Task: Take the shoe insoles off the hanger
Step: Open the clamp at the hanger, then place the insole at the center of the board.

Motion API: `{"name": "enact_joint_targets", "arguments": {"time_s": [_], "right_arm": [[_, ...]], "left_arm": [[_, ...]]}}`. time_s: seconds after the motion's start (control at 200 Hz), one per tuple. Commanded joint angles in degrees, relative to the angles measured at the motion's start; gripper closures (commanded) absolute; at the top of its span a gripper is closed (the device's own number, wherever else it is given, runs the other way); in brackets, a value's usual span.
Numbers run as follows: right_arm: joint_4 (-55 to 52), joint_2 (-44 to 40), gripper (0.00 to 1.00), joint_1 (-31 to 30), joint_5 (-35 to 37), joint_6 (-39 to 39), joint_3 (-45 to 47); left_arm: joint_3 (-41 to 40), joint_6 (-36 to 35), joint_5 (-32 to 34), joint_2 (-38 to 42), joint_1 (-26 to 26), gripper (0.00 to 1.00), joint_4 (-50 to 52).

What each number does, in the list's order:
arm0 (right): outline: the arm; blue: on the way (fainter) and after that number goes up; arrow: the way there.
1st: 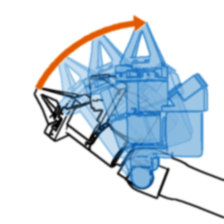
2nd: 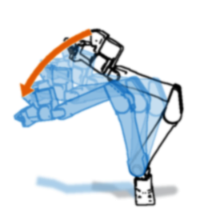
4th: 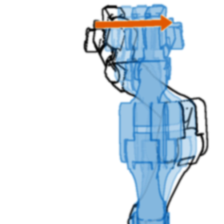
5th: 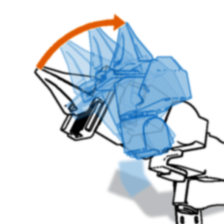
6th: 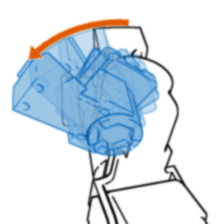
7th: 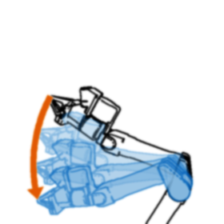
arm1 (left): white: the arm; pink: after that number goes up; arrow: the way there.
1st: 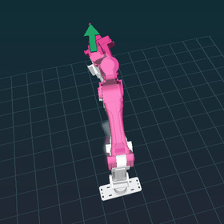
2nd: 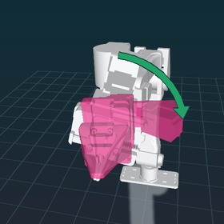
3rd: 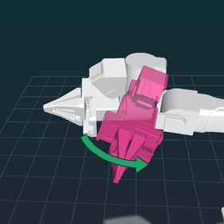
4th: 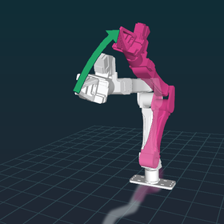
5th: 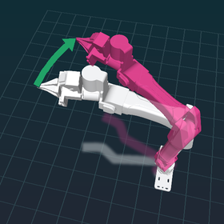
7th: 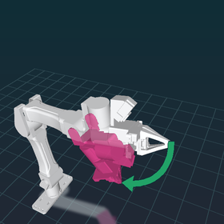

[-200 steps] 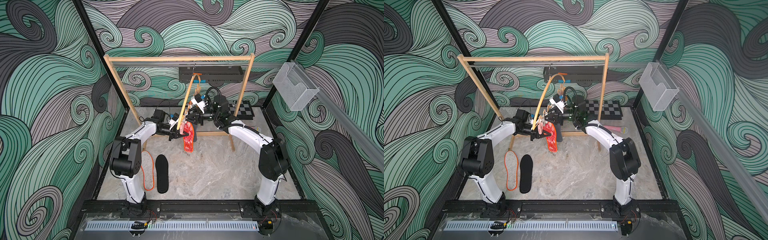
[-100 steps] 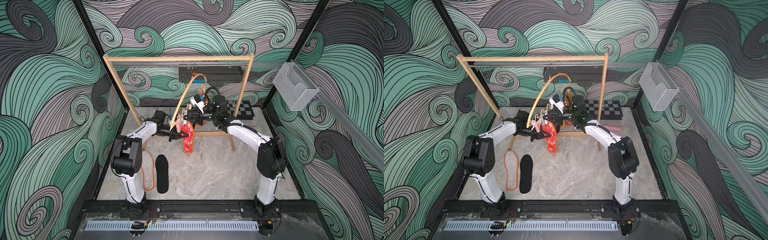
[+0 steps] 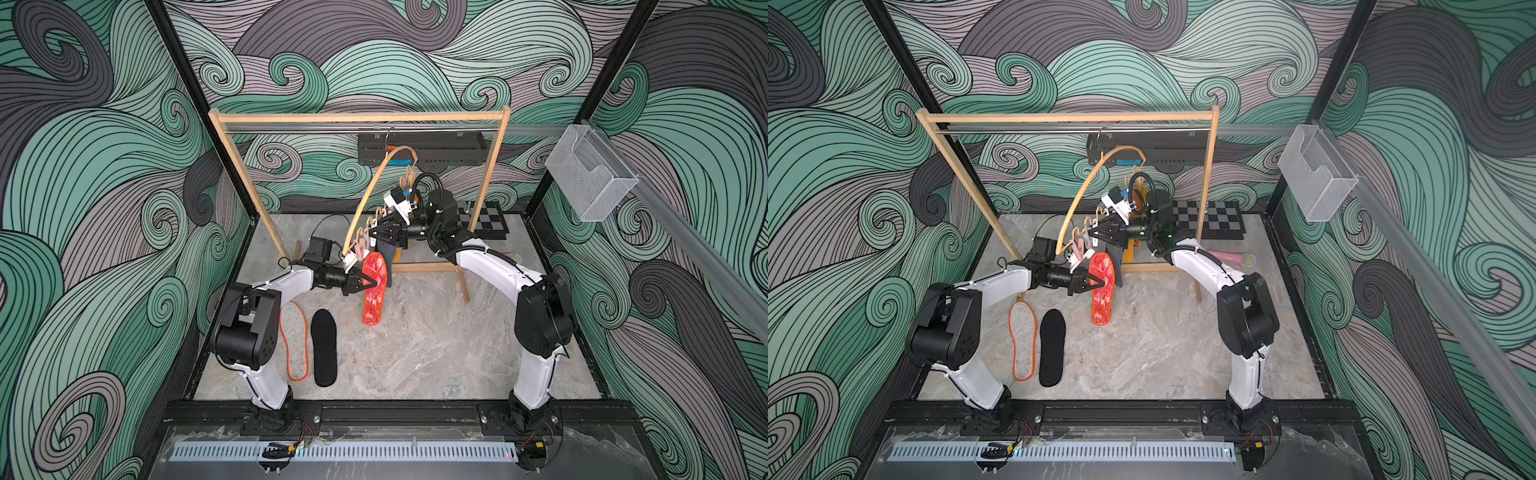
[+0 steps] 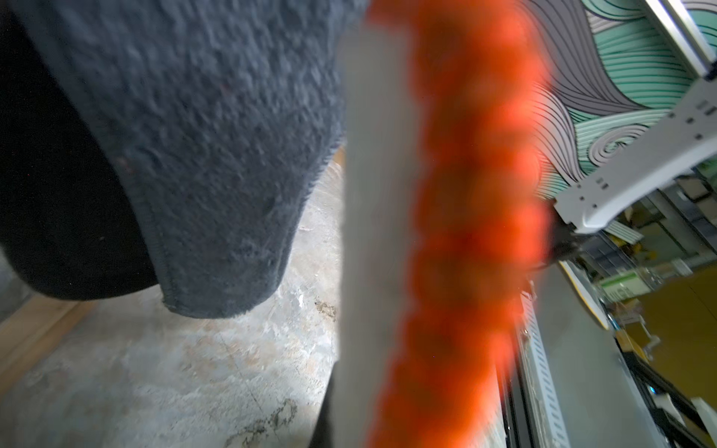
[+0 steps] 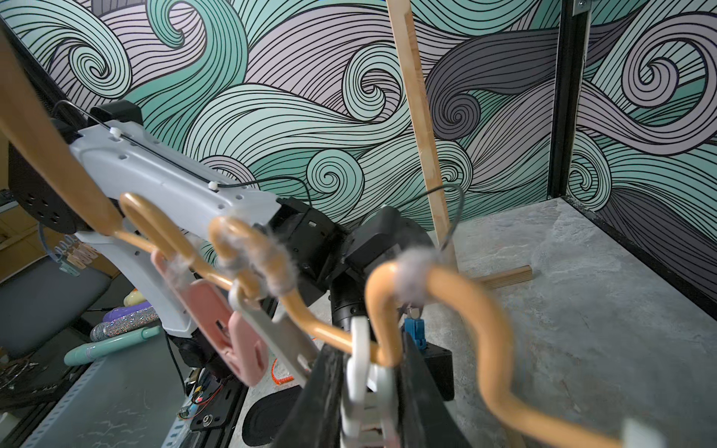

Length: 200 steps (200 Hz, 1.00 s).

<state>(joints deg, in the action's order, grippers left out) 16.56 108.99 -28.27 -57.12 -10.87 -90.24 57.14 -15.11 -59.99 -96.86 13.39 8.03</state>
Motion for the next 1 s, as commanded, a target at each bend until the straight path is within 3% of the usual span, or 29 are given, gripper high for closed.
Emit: {"name": "enact_joint_targets", "arguments": {"time_s": [0.0,0.205,0.31,0.525,0.68,0.896,0.996], "right_arm": [[0.93,0.12,1.0,0.58,-0.19,0.56,0.32],[1.2,0.5,1.0,0.67,-0.64,-0.17,0.02],[1.2,0.61,1.0,0.68,-1.29,-0.44,-0.25],[1.37,0.44,1.0,0.67,-1.45,-0.46,0.15],[1.64,0.83,1.0,0.67,-1.67,-0.9,0.13],[1.81,0.79,0.99,0.68,-1.67,-0.75,0.83],[1.81,0.86,0.98,0.68,-1.84,-0.67,0.94]], "left_arm": [[-2.29,17.04,9.97,6.71,1.44,1.0,-9.17],[-5.02,30.11,26.36,19.7,6.61,1.0,3.65],[-9.42,37.94,26.71,26.92,7.16,1.0,8.59],[-17.26,42.81,27.73,35.99,7.78,1.0,18.09],[-20.08,45.1,31.47,34.98,9.91,1.0,20.91],[-16.54,44.54,30.02,24.61,10.87,1.0,23.94],[-15.5,43.87,32.39,21.92,10.87,1.0,25.59]]}}
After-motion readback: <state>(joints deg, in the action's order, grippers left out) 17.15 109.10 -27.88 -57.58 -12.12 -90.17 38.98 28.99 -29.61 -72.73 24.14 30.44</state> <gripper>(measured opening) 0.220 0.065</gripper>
